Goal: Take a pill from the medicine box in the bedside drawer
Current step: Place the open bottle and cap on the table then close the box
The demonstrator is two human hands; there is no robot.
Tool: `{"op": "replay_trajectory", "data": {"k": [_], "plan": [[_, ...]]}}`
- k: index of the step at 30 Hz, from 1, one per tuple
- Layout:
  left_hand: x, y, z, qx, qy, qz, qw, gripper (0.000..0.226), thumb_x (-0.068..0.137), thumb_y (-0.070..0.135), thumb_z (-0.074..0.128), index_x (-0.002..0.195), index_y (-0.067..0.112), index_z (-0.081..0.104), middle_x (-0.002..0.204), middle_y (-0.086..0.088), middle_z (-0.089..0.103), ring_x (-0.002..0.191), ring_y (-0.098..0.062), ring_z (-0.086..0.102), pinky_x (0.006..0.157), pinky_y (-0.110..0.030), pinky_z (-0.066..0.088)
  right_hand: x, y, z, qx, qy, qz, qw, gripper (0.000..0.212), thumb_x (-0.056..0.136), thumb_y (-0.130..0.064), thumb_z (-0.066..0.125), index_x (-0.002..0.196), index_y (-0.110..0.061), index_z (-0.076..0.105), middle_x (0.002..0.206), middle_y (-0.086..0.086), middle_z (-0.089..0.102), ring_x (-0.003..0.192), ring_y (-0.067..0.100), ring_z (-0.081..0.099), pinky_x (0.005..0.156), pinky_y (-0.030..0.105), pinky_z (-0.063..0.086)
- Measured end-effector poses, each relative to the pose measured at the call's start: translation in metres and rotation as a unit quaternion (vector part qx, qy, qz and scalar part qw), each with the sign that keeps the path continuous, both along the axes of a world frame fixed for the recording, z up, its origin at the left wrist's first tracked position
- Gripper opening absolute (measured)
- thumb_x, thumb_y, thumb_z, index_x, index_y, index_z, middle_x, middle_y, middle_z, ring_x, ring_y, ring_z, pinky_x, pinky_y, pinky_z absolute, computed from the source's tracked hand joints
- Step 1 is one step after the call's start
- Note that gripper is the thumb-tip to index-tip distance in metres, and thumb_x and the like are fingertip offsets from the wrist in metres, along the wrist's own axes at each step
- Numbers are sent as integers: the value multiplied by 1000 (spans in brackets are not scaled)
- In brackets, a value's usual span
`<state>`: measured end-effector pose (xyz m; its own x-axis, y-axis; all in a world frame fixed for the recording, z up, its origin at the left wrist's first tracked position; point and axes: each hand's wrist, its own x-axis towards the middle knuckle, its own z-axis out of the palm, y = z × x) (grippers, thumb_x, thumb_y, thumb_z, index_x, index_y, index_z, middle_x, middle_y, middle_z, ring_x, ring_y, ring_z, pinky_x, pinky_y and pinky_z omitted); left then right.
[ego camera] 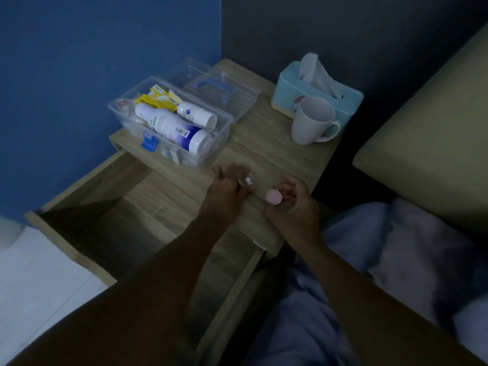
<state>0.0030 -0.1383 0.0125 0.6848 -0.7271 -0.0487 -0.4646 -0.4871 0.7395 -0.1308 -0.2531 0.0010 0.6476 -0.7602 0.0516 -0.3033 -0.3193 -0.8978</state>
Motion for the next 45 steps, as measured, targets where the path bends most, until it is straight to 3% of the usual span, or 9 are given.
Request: {"op": "replay_trajectory", "data": {"k": [6,9,11,18,26,30,33,39,45], "plan": [[-1,4,7,9,4,-29,1000,61,91,40,60,142,13,41,146,-11,46,138,-31,39,113,-53,33,-4,3,3,-7,4,3,1000,78,65,-15,83,136,-21,52,115,-4,66,106,6,64,93,20,52],[-2,18,8,30,-40,-50,998,70,89,43,60,146,13,33,154,-12,36,144,-28,29,120,-47,20,-5,6,6,19,5,7,1000,82,66,-25,80,140,-29,45,123,-6,61,112,2,61,91,9,47],[-1,30,5,73,-89,-57,992,71,95,46,49,151,10,25,160,-13,25,149,-27,17,119,-38,11,-5,7,8,25,7,-9,1000,74,71,-31,75,138,-33,44,127,-7,60,115,4,59,92,13,47],[-17,59,5,163,-190,-79,965,67,98,38,16,153,0,19,162,-21,11,152,-31,10,124,-44,10,13,-31,37,-159,-1,-65,985,44,87,1,54,131,-5,54,129,14,58,121,26,57,106,36,46],[-17,59,10,189,-218,-98,952,80,88,42,1,152,-3,21,160,-24,17,150,-34,15,123,-45,15,62,-98,81,-315,160,15,935,74,95,-24,55,155,-4,18,165,15,16,154,30,7,125,45,13],[-12,56,5,195,-217,-88,952,63,100,35,26,150,-4,26,158,-25,23,149,-35,20,121,-46,20,83,-115,89,-313,255,16,915,96,89,-41,64,156,-3,7,166,17,2,154,33,-3,125,44,5],[-9,55,2,205,-219,-95,949,63,100,33,34,152,-1,23,160,-22,20,150,-32,18,122,-44,19,92,-121,88,-295,277,26,914,101,85,-43,68,155,-2,8,166,17,3,154,33,-2,125,43,6],[-11,55,3,218,-230,-93,944,66,100,40,15,154,2,18,162,-20,15,151,-30,14,123,-41,13,93,-128,89,-308,287,31,907,94,79,-31,76,150,-1,23,158,18,24,148,34,20,122,39,20],[-12,55,6,253,-241,-98,932,64,102,39,16,155,5,4,164,-17,1,153,-26,2,124,-38,7,96,-135,94,-282,320,22,904,98,71,-21,84,150,-6,27,154,15,29,144,31,25,116,42,30]]}}
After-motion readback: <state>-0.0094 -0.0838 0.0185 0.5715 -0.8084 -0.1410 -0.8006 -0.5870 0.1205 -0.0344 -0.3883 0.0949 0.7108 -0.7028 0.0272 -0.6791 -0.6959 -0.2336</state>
